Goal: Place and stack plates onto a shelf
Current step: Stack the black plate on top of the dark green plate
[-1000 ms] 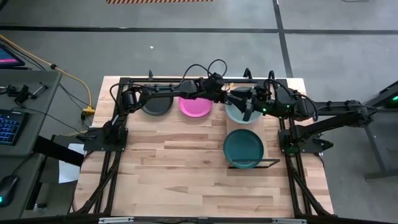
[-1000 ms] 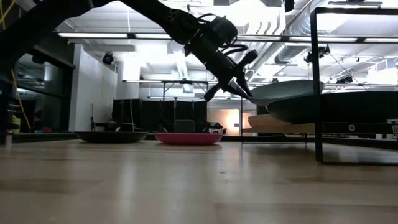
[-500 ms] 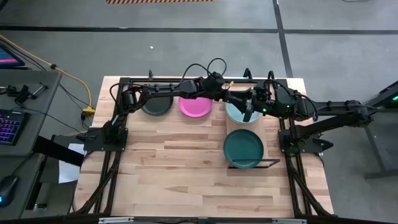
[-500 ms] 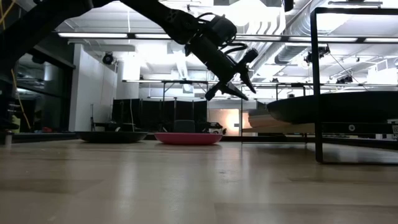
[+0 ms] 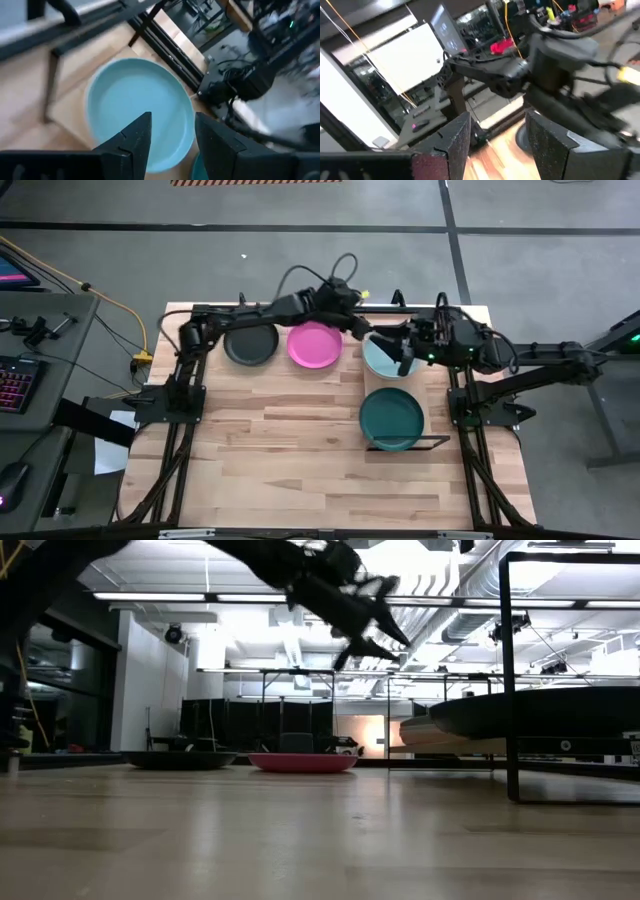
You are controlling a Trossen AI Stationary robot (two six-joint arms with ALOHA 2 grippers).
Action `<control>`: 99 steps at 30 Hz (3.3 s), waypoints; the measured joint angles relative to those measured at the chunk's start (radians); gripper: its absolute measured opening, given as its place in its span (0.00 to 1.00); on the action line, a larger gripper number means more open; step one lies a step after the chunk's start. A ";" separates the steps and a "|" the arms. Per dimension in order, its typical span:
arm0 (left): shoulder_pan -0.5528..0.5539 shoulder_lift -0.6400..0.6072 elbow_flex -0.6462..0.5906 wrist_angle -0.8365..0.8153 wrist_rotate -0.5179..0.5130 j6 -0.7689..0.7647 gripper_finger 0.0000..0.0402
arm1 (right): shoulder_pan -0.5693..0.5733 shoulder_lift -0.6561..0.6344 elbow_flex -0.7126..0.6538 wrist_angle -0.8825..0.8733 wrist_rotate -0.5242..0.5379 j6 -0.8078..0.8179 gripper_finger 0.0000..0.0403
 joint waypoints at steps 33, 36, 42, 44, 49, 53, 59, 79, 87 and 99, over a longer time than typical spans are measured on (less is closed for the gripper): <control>-0.283 -1.253 -1.062 0.334 -0.532 0.102 0.35 | 0.000 -0.030 0.000 -0.032 -0.026 -0.045 0.43; -0.234 -1.233 -0.994 0.081 -0.528 0.055 0.35 | 0.000 -0.027 0.000 -0.032 -0.026 -0.034 0.43; -0.028 -1.049 -0.869 -0.459 -0.373 0.002 0.35 | 0.000 -0.014 0.000 -0.038 -0.026 -0.019 0.43; 0.031 -0.976 -0.868 -0.543 -0.273 0.045 0.35 | 0.000 -0.010 0.000 -0.038 -0.026 -0.018 0.43; 0.089 -0.777 -0.870 -0.662 -0.241 0.201 0.35 | 0.000 0.006 0.000 -0.052 -0.026 -0.004 0.43; 0.103 -0.659 -0.869 -0.642 -0.345 0.282 0.35 | 0.000 0.021 0.000 -0.053 -0.026 0.009 0.43; 0.103 -0.545 -0.869 -0.621 -0.393 0.376 0.35 | 0.000 0.036 0.000 -0.055 -0.026 0.056 0.43; 0.103 -0.336 -0.867 -0.522 -0.467 0.474 0.35 | 0.000 0.040 0.001 -0.061 -0.026 0.054 0.43; 0.104 -0.371 -0.871 -0.506 -0.525 0.488 0.17 | 0.000 0.040 0.001 -0.073 -0.026 0.054 0.43; 0.134 -0.729 -0.843 -0.563 -0.583 0.576 0.01 | -0.001 0.040 0.001 -0.077 -0.025 0.048 0.43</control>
